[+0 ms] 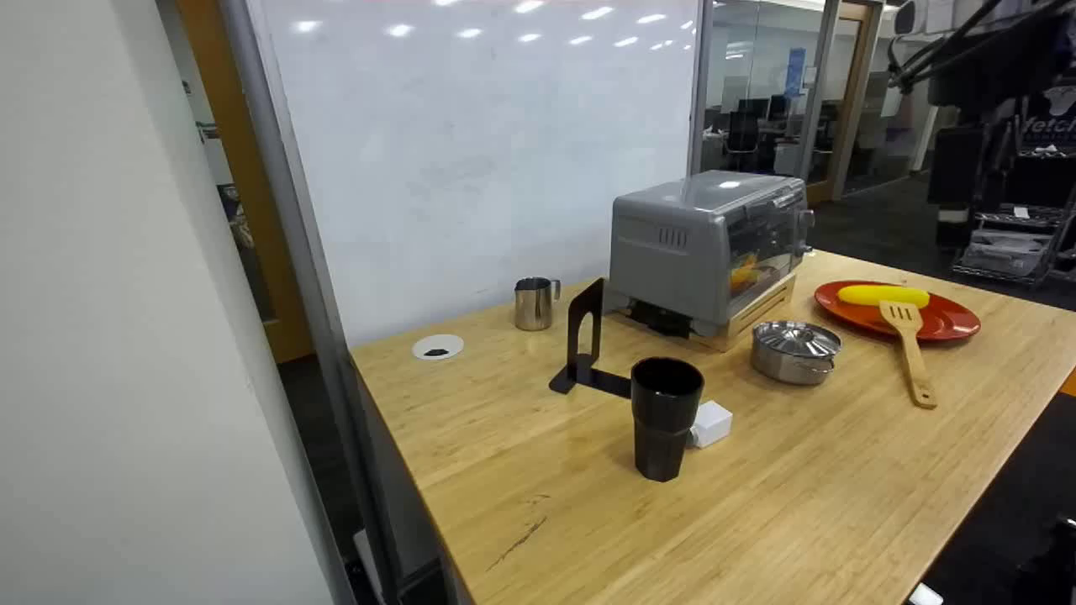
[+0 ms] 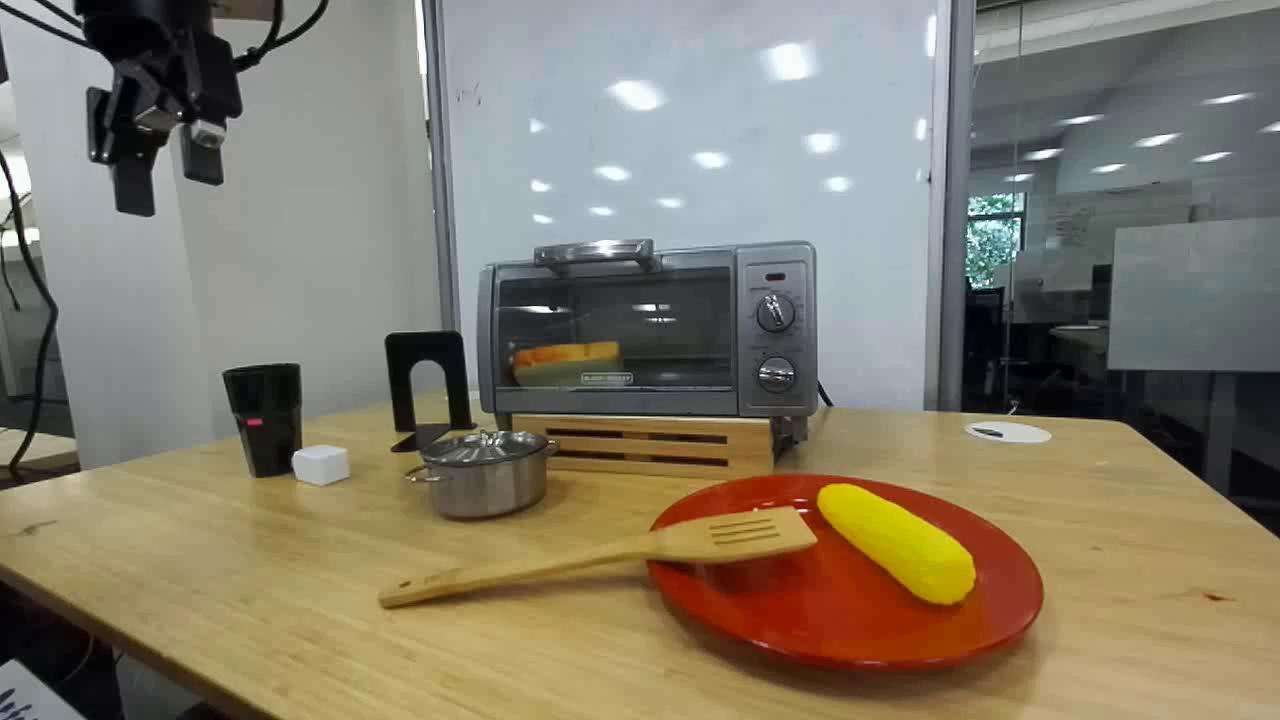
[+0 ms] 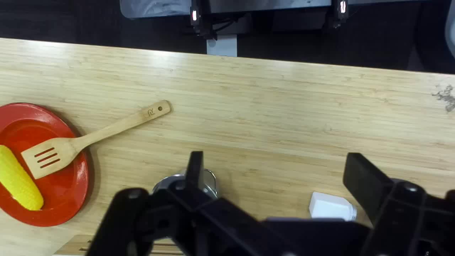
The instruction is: Take the maize cob toy from the plate and place it on the table
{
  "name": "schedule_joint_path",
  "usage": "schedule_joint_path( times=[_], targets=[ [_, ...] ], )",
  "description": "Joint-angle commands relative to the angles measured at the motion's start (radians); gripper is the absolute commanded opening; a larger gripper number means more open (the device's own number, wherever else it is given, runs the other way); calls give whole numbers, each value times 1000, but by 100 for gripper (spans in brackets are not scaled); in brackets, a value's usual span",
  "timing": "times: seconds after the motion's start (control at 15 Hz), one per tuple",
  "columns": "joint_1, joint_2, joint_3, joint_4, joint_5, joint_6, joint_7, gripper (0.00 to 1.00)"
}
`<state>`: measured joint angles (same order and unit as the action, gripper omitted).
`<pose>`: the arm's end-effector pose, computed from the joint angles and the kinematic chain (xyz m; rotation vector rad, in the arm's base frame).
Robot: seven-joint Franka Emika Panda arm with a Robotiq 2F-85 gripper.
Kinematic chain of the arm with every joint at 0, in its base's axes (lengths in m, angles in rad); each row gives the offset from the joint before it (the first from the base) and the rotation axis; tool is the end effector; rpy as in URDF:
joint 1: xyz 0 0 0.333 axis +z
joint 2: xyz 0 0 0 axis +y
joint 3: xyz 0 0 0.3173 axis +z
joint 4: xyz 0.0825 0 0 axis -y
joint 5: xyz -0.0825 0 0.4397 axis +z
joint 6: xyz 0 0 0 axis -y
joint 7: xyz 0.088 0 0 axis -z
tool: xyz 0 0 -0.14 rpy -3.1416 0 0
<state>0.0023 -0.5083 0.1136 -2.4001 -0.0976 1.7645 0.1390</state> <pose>0.4293 0.0379 0.4397 2.9728 -0.0236 -0.1667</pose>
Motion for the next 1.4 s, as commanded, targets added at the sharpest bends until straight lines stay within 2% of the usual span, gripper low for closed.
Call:
schedule_joint_path(
  times=[0.0,0.53,0.6,0.93,1.33],
  targets=[
    [11,1,-9,2,-4,-3,4,100],
    [11,1,-9,2,-4,-2,4,100],
    [5,30,-16,14,-9,3,-1,100],
    [-20,76,-120,139,-3,21,-132,100],
    [-59,273,-290,327,24,74,-363,100]
  ],
)
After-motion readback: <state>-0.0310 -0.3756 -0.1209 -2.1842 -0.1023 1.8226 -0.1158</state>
